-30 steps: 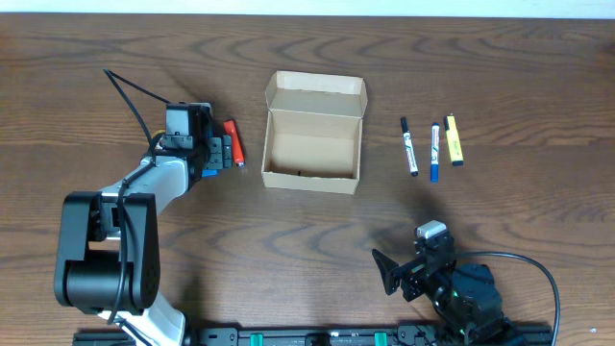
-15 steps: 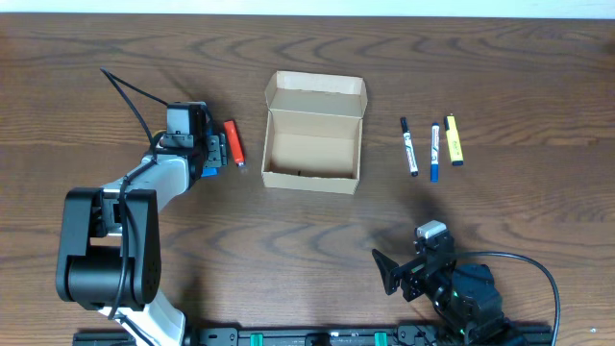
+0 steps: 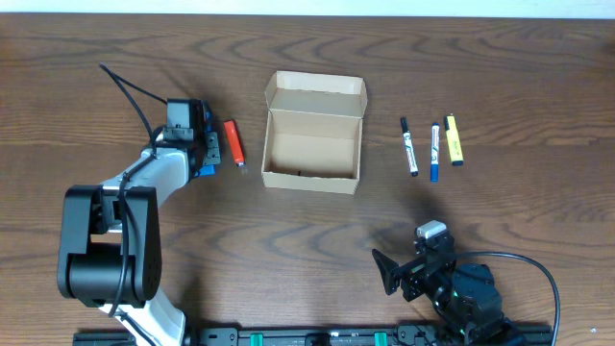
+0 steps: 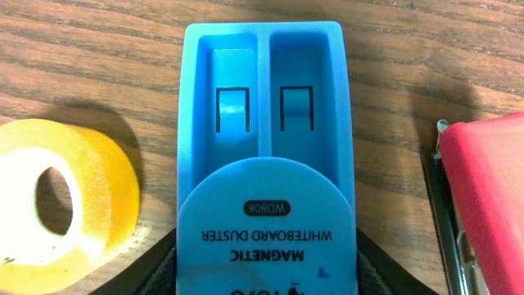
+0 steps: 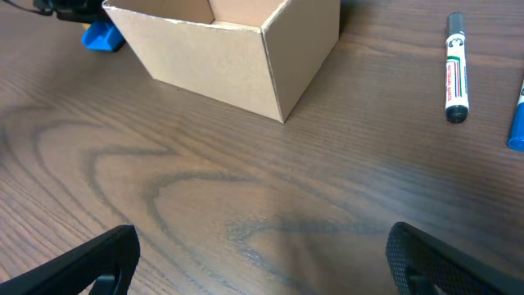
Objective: Pack container
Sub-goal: 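Carry the blue duster into the box and release it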
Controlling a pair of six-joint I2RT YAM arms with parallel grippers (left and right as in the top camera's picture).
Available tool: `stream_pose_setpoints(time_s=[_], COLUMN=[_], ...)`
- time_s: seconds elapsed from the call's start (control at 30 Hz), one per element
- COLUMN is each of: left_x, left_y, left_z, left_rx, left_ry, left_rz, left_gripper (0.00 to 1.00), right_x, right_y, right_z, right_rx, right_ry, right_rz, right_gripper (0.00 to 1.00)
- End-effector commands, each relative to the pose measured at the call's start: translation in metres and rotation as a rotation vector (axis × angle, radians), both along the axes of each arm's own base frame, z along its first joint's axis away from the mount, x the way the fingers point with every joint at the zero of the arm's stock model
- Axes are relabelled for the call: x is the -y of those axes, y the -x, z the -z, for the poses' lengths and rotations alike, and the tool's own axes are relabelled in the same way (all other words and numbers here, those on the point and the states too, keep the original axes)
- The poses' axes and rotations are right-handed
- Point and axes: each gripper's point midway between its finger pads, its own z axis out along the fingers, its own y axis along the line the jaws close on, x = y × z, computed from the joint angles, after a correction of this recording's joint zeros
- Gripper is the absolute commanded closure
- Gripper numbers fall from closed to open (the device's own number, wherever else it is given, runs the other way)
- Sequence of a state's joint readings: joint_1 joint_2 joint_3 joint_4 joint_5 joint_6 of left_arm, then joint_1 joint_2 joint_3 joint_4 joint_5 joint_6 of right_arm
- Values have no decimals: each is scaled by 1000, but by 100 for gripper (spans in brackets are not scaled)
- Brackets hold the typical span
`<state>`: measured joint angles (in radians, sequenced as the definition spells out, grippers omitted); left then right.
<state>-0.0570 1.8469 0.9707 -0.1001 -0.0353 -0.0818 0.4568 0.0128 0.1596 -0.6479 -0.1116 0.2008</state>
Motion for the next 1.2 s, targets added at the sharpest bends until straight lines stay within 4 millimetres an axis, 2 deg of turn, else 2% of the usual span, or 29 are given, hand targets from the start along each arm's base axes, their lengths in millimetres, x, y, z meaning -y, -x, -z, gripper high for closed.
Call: stream_pose_setpoints(time_s=[0.0, 0.17, 0.27, 0.37, 0.47, 0.57, 0.63, 0.8, 1.0, 1.17], left_x=[-5, -12, -12, -4, 16, 51, 74, 129, 187, 225], left_y=[-14, -28, -39, -47, -48, -39, -29, 6, 44, 65], left_z=[-12, -44, -75, -115, -151, -181, -193, -201, -187, -179], left_rx=[13, 29, 68, 116, 162, 200, 211, 191, 144, 166], left_ry=[-27, -76, -97, -114, -109, -64, -46, -43, -120, -179], left_rz=[-16, -29, 12, 78, 199, 351, 448, 690, 1013, 1277], left_gripper=[63, 65, 64, 63, 65, 68, 69, 68, 64, 64], right_x=[-1, -1, -1, -1, -1, -1, -1, -1, -1, -1], right_y=[1, 1, 1, 1, 1, 1, 1, 1, 1, 1], right_z=[0, 0, 0, 0, 0, 0, 0, 0, 0, 0], right_rx=[11, 11, 11, 11, 11, 11, 11, 11, 11, 11], right_ry=[11, 11, 11, 11, 11, 11, 11, 11, 11, 11], right_rz=[-13, -13, -13, -13, -13, -13, -13, -13, -13, -13], right_gripper=[1, 1, 1, 1, 1, 1, 1, 1, 1, 1])
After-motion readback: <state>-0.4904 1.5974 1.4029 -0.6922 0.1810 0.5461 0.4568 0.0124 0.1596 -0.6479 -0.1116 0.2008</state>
